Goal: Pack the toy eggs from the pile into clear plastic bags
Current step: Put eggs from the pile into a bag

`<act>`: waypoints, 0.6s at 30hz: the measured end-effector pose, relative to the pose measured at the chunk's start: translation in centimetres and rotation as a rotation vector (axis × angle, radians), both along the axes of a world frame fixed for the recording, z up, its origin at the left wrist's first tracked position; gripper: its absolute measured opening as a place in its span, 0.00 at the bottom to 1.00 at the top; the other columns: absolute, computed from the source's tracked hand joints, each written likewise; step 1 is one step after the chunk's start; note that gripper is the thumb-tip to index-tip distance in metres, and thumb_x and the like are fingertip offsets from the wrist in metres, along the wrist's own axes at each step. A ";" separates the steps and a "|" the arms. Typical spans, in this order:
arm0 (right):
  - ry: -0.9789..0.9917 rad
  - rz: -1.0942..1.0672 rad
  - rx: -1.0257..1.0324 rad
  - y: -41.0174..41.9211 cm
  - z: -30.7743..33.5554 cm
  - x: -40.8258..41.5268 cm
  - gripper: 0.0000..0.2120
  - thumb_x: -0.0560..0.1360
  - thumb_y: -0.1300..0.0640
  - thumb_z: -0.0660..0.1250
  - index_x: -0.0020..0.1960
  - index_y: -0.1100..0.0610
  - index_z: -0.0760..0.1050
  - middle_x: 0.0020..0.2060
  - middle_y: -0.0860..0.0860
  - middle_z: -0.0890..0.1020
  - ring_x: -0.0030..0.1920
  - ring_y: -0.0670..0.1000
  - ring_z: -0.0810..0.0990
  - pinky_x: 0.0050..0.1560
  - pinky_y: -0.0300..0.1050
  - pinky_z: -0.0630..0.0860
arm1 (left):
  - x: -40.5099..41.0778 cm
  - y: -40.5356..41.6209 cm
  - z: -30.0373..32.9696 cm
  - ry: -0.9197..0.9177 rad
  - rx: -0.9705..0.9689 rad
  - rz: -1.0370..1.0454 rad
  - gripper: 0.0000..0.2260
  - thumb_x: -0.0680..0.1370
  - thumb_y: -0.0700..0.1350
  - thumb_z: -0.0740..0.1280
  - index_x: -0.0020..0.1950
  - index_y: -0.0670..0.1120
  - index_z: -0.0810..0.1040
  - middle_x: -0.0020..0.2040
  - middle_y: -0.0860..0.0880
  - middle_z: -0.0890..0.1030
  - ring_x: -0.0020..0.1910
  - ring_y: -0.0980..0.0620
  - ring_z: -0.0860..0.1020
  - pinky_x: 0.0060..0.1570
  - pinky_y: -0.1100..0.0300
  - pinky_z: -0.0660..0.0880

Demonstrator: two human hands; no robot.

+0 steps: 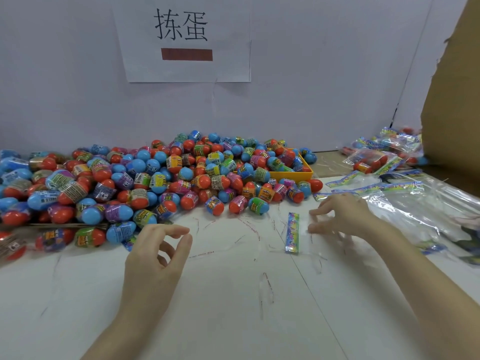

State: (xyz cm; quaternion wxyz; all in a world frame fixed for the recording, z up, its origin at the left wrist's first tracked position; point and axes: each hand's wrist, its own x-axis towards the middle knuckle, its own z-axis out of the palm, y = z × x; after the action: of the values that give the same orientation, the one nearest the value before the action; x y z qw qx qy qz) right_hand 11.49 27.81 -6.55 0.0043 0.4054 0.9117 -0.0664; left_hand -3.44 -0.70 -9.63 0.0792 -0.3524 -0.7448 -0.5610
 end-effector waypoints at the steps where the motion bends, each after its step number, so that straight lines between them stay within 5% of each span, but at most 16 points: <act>1: 0.010 -0.005 0.003 0.0 -0.1 -0.3 0.21 0.66 0.37 0.69 0.57 0.43 0.77 0.61 0.46 0.75 0.66 0.52 0.65 0.61 0.51 0.61 | 0.0 0.0 0.0 0.006 -0.003 0.001 0.12 0.73 0.37 0.69 0.40 0.55 0.74 0.43 0.56 0.76 0.42 0.62 0.74 0.34 0.74 0.69; 7: 0.250 0.035 0.050 -0.1 -0.6 -0.2 0.09 0.65 0.44 0.74 0.42 0.47 0.82 0.55 0.46 0.78 0.59 0.50 0.68 0.57 0.50 0.63 | 0.0 0.0 0.0 0.030 -0.004 0.009 0.13 0.73 0.36 0.69 0.40 0.55 0.74 0.43 0.56 0.76 0.42 0.63 0.74 0.34 0.74 0.69; 10: 0.396 0.071 0.077 -0.6 0.9 0.0 0.11 0.65 0.45 0.74 0.39 0.52 0.79 0.47 0.48 0.81 0.52 0.50 0.74 0.59 0.51 0.65 | 0.0 0.0 0.0 0.023 0.004 0.004 0.12 0.73 0.37 0.69 0.40 0.54 0.75 0.43 0.56 0.76 0.43 0.62 0.74 0.35 0.74 0.69; 12: 0.536 0.117 0.040 -1.3 3.1 -0.2 0.15 0.62 0.44 0.73 0.37 0.53 0.74 0.38 0.50 0.80 0.41 0.50 0.75 0.49 0.49 0.71 | 0.0 0.1 0.0 0.025 0.012 -0.002 0.10 0.73 0.37 0.69 0.40 0.53 0.75 0.43 0.55 0.76 0.43 0.61 0.74 0.35 0.73 0.69; 16: 0.453 0.311 0.221 -3.2 6.4 -1.6 0.20 0.64 0.46 0.74 0.45 0.57 0.69 0.27 0.46 0.71 0.29 0.51 0.70 0.35 0.46 0.70 | 0.1 0.1 0.0 0.020 0.012 -0.008 0.09 0.73 0.39 0.68 0.39 0.53 0.75 0.42 0.54 0.77 0.42 0.61 0.74 0.34 0.72 0.69; 18: 0.373 0.392 0.437 -4.3 7.1 -2.4 0.31 0.61 0.36 0.69 0.52 0.59 0.70 0.26 0.44 0.67 0.27 0.51 0.68 0.30 0.43 0.66 | 0.0 0.0 0.0 0.011 0.017 -0.009 0.08 0.74 0.40 0.68 0.39 0.52 0.75 0.41 0.54 0.77 0.42 0.61 0.74 0.34 0.72 0.69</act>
State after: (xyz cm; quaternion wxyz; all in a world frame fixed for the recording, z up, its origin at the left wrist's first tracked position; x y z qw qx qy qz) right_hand 9.05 23.49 0.51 -0.2369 0.1948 0.9499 0.0596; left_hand -3.40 -0.70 -9.63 0.0836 -0.3579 -0.7381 -0.5658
